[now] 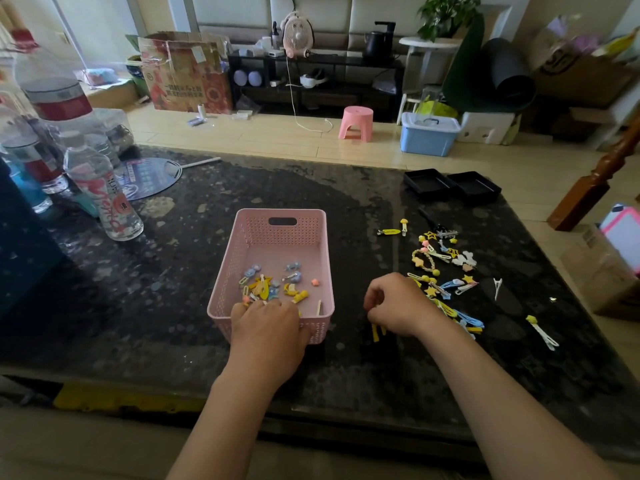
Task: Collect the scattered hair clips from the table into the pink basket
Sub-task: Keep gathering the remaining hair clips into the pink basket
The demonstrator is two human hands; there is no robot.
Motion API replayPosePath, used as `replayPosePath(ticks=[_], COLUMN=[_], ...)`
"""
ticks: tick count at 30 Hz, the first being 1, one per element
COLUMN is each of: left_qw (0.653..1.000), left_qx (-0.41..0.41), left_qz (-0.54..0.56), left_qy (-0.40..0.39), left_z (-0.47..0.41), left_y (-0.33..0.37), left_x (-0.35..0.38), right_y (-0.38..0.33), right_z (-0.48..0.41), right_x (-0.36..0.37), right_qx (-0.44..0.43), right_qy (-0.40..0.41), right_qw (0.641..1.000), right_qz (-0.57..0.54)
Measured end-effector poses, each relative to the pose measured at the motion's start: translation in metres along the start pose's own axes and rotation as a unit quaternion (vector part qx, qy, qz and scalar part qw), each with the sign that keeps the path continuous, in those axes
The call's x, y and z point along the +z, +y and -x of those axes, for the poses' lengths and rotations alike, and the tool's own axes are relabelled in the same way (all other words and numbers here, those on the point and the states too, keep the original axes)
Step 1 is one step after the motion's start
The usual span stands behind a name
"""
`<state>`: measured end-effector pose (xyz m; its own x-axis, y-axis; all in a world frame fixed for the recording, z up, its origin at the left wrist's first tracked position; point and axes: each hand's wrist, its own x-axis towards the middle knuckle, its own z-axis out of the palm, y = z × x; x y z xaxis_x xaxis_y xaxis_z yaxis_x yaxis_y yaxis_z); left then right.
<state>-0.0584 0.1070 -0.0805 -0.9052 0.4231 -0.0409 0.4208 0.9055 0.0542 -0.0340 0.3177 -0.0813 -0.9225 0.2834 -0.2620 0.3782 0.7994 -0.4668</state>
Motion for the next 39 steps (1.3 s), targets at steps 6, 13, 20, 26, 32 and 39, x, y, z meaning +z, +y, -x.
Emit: replayPosePath(ticks=[6, 13, 20, 26, 32, 39], left_qw=[1.0, 1.0, 1.0, 1.0, 1.0, 1.0], left_qx=[0.001, 0.004, 0.002, 0.001, 0.002, -0.004], left_qz=[0.009, 0.015, 0.018, 0.021, 0.021, 0.011], left_qy=[-0.004, -0.011, -0.012, -0.012, -0.006, 0.013], left_z=[0.001, 0.001, 0.002, 0.003, 0.002, 0.001], left_y=[0.001, 0.001, 0.002, 0.002, 0.002, 0.002], left_x=[-0.003, -0.005, -0.005, -0.006, -0.006, 0.001], right_y=[-0.002, -0.001, 0.002, 0.001, -0.012, -0.068], right_z=[-0.004, -0.004, -0.007, -0.011, -0.004, 0.009], right_x=[0.013, 0.013, 0.017, 0.024, 0.016, -0.006], right_qx=[0.043, 0.069, 0.14, 0.164, 0.128, -0.045], right_qy=[-0.043, -0.046, -0.057, -0.053, -0.015, 0.198], right_qw=[0.997, 0.995, 0.984, 0.983, 0.991, 0.948], right_qz=[0.039, 0.06, 0.094, 0.063, 0.028, -0.243])
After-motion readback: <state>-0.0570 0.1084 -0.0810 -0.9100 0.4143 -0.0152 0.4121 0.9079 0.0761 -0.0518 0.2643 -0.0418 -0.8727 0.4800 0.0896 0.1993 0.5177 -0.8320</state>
